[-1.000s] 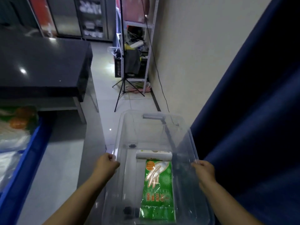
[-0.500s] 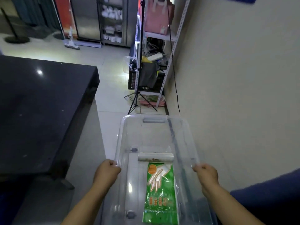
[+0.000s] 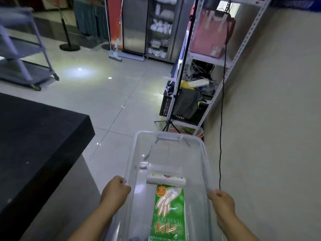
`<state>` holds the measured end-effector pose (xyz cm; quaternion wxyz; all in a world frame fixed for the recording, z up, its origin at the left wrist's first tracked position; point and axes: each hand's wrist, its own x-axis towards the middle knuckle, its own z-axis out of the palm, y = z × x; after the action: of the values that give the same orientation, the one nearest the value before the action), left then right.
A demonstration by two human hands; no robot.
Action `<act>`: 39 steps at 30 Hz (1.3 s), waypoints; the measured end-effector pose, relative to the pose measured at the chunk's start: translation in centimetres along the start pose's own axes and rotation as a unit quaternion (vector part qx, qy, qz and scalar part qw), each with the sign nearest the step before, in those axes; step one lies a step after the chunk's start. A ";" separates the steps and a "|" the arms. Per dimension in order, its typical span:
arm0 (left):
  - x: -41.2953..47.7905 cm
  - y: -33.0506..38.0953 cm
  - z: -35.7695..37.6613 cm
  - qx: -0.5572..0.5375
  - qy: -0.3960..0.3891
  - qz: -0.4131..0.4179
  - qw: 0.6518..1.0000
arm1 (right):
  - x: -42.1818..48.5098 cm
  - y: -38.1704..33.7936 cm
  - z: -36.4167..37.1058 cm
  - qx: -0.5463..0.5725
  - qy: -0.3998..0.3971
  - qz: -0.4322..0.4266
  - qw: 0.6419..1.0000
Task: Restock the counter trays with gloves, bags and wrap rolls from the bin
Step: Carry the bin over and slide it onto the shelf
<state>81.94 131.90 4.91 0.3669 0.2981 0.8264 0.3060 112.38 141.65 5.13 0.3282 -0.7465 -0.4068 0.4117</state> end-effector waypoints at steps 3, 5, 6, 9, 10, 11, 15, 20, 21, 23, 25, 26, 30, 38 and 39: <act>5.2 4.5 1.2 -0.001 0.013 -0.024 1.000 | 6.6 -3.9 2.5 -0.014 -0.028 0.003 1.000; 8.7 7.1 1.5 0.007 0.028 -0.033 0.999 | 10.2 -6.6 4.1 -0.013 -0.035 0.002 0.999; 10.4 8.2 1.6 0.014 0.034 -0.037 0.999 | 11.7 -8.1 5.1 -0.012 -0.037 0.002 0.999; 15.1 11.0 1.5 0.035 0.053 -0.059 0.996 | 15.8 -12.2 8.1 -0.018 -0.053 0.008 0.998; 16.6 11.7 1.3 0.043 0.062 -0.066 0.995 | 17.0 -13.4 9.2 -0.019 -0.055 0.004 0.998; 18.1 12.4 1.2 0.050 0.069 -0.073 0.994 | 18.2 -14.4 10.4 -0.019 -0.059 -0.002 0.998; 24.8 14.8 0.1 0.065 0.082 -0.099 0.990 | 22.7 -18.1 15.8 -0.019 -0.066 -0.005 0.998; 33.7 17.4 -3.3 0.037 0.087 -0.125 0.988 | 26.8 -23.2 23.4 -0.026 -0.082 0.005 0.996; 35.7 17.8 -4.2 0.023 0.084 -0.130 0.988 | 27.5 -24.5 25.1 -0.028 -0.088 0.003 0.996; 39.6 18.2 -6.3 -0.008 0.084 -0.145 0.986 | 29.0 -27.1 28.8 -0.034 -0.087 -0.004 0.996; 43.4 18.5 -8.5 -0.033 0.089 -0.150 0.984 | 30.2 -30.1 32.5 -0.049 -0.096 -0.017 0.994; 45.4 18.9 -9.8 -0.044 0.094 -0.147 0.984 | 30.6 -31.7 34.5 -0.050 -0.108 -0.025 0.993; 52.8 21.1 -14.7 -0.066 0.126 -0.134 0.981 | 33.0 -38.2 41.8 -0.036 -0.121 -0.046 0.991; 67.1 25.2 -21.8 -0.066 0.173 -0.102 0.977 | 38.7 -49.2 54.3 -0.019 -0.163 -0.052 0.985; 69.1 25.7 -22.4 -0.067 0.175 -0.096 0.978 | 39.6 -50.5 55.9 -0.013 -0.170 -0.048 0.984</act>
<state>32.93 191.29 6.42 0.2630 0.1340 0.8802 0.3716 59.15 207.99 8.06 0.2637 -0.6500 -0.4970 0.5108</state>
